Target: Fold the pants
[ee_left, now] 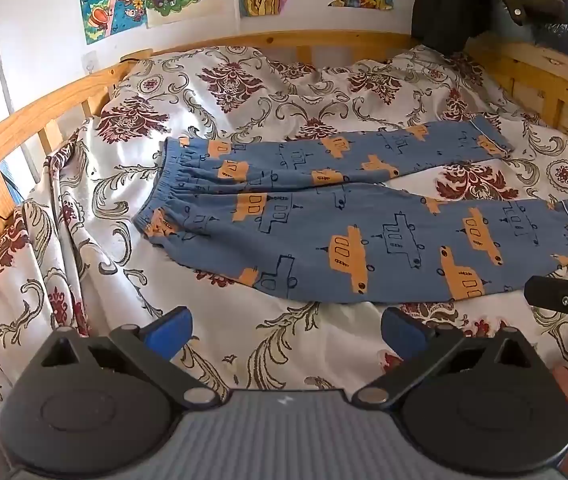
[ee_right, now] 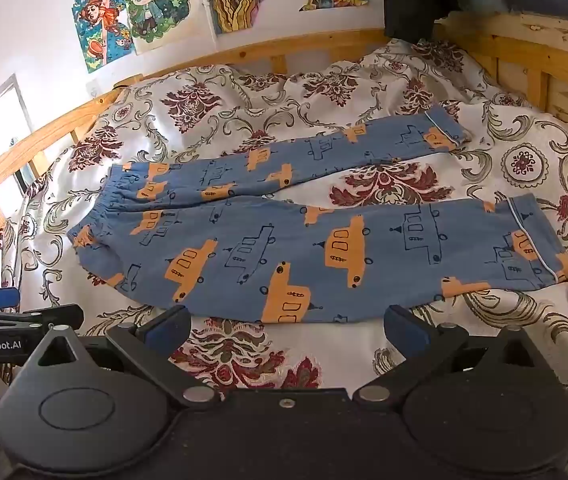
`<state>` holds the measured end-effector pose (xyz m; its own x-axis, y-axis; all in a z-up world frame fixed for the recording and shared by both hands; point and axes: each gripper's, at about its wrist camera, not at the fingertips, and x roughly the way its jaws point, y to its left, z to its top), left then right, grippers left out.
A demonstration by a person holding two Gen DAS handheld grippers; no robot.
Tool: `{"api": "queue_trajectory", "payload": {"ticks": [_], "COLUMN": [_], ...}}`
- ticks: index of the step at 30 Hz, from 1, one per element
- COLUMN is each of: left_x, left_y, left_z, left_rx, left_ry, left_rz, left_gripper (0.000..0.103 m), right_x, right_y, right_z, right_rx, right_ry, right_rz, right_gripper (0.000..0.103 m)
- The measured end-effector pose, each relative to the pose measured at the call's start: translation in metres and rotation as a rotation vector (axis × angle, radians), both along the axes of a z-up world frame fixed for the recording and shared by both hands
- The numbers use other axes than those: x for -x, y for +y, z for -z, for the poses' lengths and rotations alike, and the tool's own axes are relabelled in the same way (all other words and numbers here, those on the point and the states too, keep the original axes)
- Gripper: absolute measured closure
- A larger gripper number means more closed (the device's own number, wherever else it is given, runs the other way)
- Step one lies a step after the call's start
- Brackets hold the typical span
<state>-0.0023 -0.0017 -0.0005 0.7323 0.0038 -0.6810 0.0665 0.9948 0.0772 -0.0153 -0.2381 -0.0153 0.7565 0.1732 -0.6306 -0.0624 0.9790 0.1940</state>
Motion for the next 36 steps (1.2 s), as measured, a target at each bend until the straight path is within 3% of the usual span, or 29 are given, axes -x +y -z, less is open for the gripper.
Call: {"api": "queue_trajectory", "payload": {"ticks": [36], "left_x": [-0.0019], "left_y": [0.0010], "left_z": [0.0024], "left_rx": [-0.005], "left_ry": [0.005], "left_rz": [0.000], "left_gripper": [0.000], "right_x": [-0.0007], "right_y": [-0.0017], "right_z": [0.0008], "right_rx": [-0.005], "right_ry": [0.007], "right_rz": [0.001], "right_gripper": [0.000]}}
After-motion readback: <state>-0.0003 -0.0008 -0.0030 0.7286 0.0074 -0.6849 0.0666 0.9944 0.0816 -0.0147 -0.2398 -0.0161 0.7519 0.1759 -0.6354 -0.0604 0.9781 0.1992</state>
